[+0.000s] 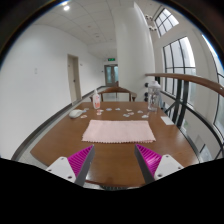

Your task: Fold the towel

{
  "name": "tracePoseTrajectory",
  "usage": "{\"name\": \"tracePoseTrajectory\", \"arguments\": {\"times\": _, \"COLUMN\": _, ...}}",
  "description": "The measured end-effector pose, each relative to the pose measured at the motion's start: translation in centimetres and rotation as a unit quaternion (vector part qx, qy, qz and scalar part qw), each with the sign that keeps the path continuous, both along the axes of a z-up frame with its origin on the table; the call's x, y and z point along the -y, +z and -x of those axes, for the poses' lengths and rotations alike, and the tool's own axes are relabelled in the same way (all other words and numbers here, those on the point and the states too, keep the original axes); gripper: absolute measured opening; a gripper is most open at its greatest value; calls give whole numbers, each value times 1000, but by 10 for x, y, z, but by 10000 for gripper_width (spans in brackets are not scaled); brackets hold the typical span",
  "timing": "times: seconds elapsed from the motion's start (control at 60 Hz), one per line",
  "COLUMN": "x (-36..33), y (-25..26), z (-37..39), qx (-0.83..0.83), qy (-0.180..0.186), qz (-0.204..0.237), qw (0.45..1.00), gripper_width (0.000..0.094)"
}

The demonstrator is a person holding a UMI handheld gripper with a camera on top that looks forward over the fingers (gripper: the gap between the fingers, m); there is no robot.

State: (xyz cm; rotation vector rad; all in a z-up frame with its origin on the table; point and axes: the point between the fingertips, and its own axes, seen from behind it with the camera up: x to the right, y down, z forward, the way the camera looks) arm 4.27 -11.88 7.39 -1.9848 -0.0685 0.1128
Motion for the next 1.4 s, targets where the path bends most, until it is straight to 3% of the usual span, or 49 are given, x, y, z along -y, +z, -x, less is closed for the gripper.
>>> {"name": "tracePoseTrajectory", "arguments": {"times": 0.267, "x": -49, "y": -15, "z": 35, "qx": 30, "qy": 20, "qz": 23, "qw": 999, "gripper_width": 824}}
{"name": "tracePoseTrajectory", "arguments": {"times": 0.483, "x": -99, "y": -24, "z": 98, "qx": 31, "qy": 62, "qz": 61, "qw": 996, "gripper_width": 794}}
{"name": "tracePoseTrajectory", "arguments": {"times": 0.617, "x": -135, "y": -29, "z": 119, "qx": 41, "qy": 63, "qz": 75, "qw": 994, "gripper_width": 756}}
{"name": "tracePoseTrajectory", "arguments": {"times": 0.767, "x": -168, "y": -67, "z": 121, "qx": 68, "qy": 50, "qz": 118, "qw": 989, "gripper_width": 646}}
{"name": "tracePoseTrajectory", "arguments": {"times": 0.817, "x": -162, "y": -80, "z": 120, "qx": 67, "qy": 51, "qz": 146, "qw": 986, "gripper_width": 502}}
{"name": "tracePoseTrajectory", "arguments": {"times": 0.833, "x": -162, "y": -81, "z": 122, "qx": 63, "qy": 55, "qz": 149, "qw": 985, "gripper_width": 544}}
{"name": "tracePoseTrajectory", "arguments": {"times": 0.85, "x": -166, "y": -78, "z": 124, "qx": 55, "qy": 54, "qz": 140, "qw": 987, "gripper_width": 371}}
{"name": "tracePoseTrajectory", "arguments": {"times": 0.867, "x": -166, "y": -79, "z": 123, "qx": 55, "qy": 53, "qz": 141, "qw": 987, "gripper_width": 423}}
{"name": "tracePoseTrajectory", "arguments": {"times": 0.883, "x": -165, "y": -80, "z": 122, "qx": 57, "qy": 54, "qz": 143, "qw": 987, "gripper_width": 330}}
{"name": "tracePoseTrajectory", "arguments": {"times": 0.9, "x": -166, "y": -79, "z": 122, "qx": 57, "qy": 55, "qz": 139, "qw": 987, "gripper_width": 362}}
{"name": "tracePoseTrajectory", "arguments": {"times": 0.967, "x": -172, "y": -82, "z": 118, "qx": 78, "qy": 53, "qz": 132, "qw": 987, "gripper_width": 67}}
{"name": "tracePoseTrajectory", "arguments": {"times": 0.983, "x": -172, "y": -82, "z": 116, "qx": 83, "qy": 51, "qz": 129, "qw": 987, "gripper_width": 49}}
{"name": "tracePoseTrajectory", "arguments": {"times": 1.117, "x": -174, "y": -78, "z": 118, "qx": 80, "qy": 48, "qz": 115, "qw": 989, "gripper_width": 7}}
{"name": "tracePoseTrajectory", "arguments": {"times": 1.2, "x": -180, "y": -49, "z": 114, "qx": 36, "qy": 41, "qz": 85, "qw": 995, "gripper_width": 6}}
{"name": "tracePoseTrajectory", "arguments": {"times": 1.317, "x": -185, "y": 2, "z": 63, "qx": -23, "qy": -4, "qz": 46, "qw": 999, "gripper_width": 10}}
{"name": "tracePoseTrajectory", "arguments": {"times": 1.4, "x": -184, "y": 11, "z": 1, "qx": -24, "qy": -58, "qz": 35, "qw": 997, "gripper_width": 17}}
